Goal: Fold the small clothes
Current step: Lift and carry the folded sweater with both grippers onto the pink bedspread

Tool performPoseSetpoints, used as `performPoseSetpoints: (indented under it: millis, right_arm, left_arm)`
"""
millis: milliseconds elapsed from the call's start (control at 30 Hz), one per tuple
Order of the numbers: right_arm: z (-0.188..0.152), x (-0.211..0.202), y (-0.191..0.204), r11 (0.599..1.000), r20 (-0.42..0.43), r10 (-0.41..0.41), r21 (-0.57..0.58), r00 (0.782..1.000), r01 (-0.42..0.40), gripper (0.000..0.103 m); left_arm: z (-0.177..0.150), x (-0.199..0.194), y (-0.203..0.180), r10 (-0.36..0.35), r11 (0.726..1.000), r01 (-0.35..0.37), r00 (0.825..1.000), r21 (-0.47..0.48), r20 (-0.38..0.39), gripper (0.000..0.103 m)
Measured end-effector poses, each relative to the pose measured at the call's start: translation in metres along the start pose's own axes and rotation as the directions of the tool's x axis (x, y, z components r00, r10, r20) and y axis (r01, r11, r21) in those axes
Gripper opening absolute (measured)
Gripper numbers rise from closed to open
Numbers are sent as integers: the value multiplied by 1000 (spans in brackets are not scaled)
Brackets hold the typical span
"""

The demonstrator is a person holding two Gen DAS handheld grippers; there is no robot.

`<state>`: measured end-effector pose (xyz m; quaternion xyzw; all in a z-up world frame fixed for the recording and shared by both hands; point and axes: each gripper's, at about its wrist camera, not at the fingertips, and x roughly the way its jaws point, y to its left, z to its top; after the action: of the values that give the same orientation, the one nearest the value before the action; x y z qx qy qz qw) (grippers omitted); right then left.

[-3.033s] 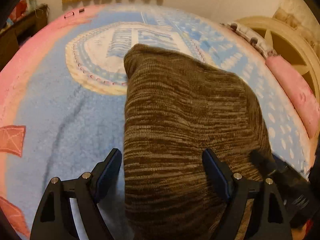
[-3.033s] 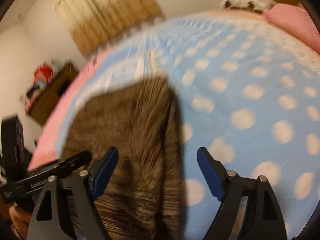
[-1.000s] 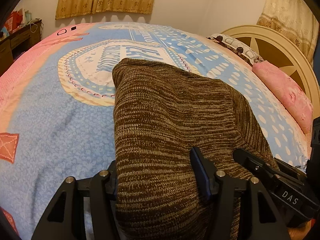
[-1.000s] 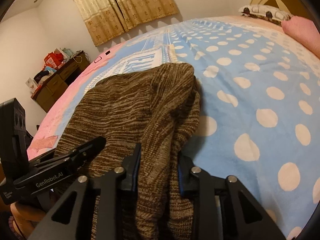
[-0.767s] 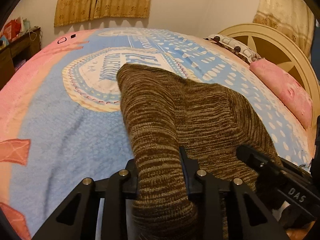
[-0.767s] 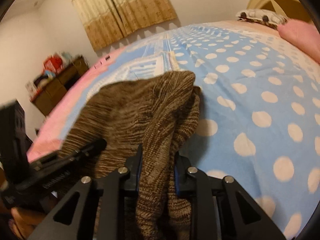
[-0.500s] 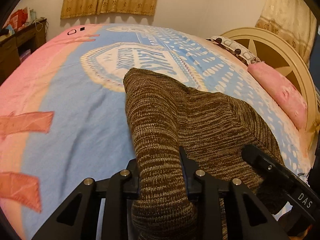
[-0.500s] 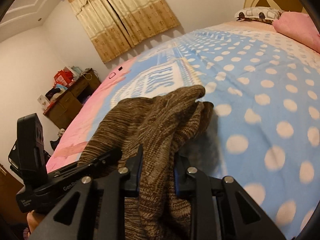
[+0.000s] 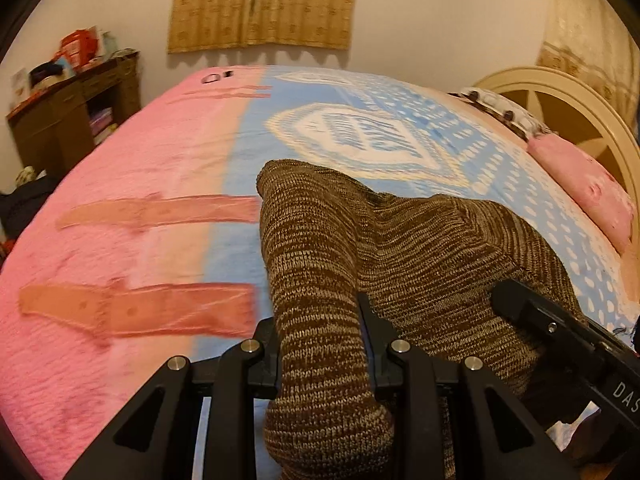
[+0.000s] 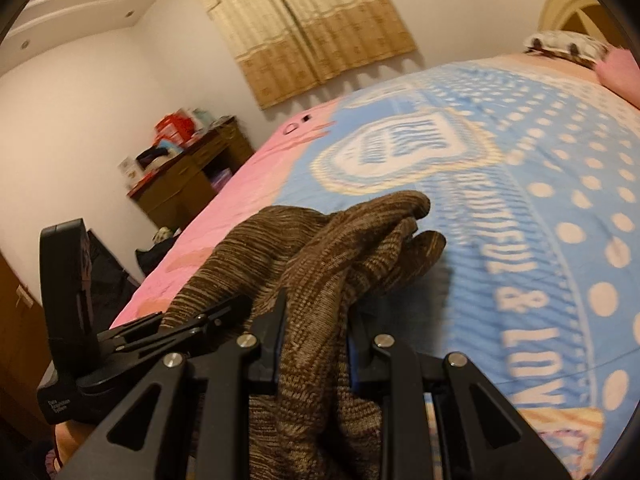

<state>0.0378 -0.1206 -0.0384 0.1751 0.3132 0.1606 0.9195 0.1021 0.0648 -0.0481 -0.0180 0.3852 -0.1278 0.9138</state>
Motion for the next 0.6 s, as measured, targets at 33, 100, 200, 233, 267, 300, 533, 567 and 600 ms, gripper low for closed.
performPoseSetpoints:
  millis: [33, 100, 200, 233, 267, 300, 533, 567, 600]
  right_arm:
    - [0, 6, 7, 1000, -8, 11, -9, 1000, -11, 26]
    - [2, 15, 20, 999, -19, 31, -30, 999, -32, 26]
    - [6, 29, 44, 995, -30, 66, -78, 997, -68, 26]
    - [9, 34, 53, 992, -31, 78, -99, 996, -81, 26]
    - [13, 40, 63, 988, -30, 93, -120, 995, -96, 26]
    - [14, 43, 70, 985, -28, 109, -130, 994, -111, 26]
    - [35, 88, 125, 951, 37, 245, -203, 969, -233, 26]
    - [36, 99, 129, 949, 39, 252, -207, 967, -239, 26]
    - [36, 113, 131, 949, 28, 256, -198, 966, -246, 26]
  left_arm:
    - [-1, -2, 6, 11, 1000, -11, 1000, -6, 5, 29]
    - [-1, -9, 23, 33, 999, -33, 999, -32, 16, 29]
    - [2, -16, 50, 64, 995, -61, 997, -77, 33, 29]
    - [4, -19, 58, 75, 994, -71, 996, -89, 42, 29]
    - [8, -23, 71, 94, 991, -87, 994, -105, 59, 29]
    - [11, -27, 78, 107, 989, -99, 992, -112, 71, 29]
    - [41, -38, 133, 253, 964, -233, 952, -128, 173, 29]
    - [44, -31, 146, 282, 956, -262, 945, -130, 169, 29]
    - [45, -23, 154, 296, 952, -277, 943, -133, 151, 29]
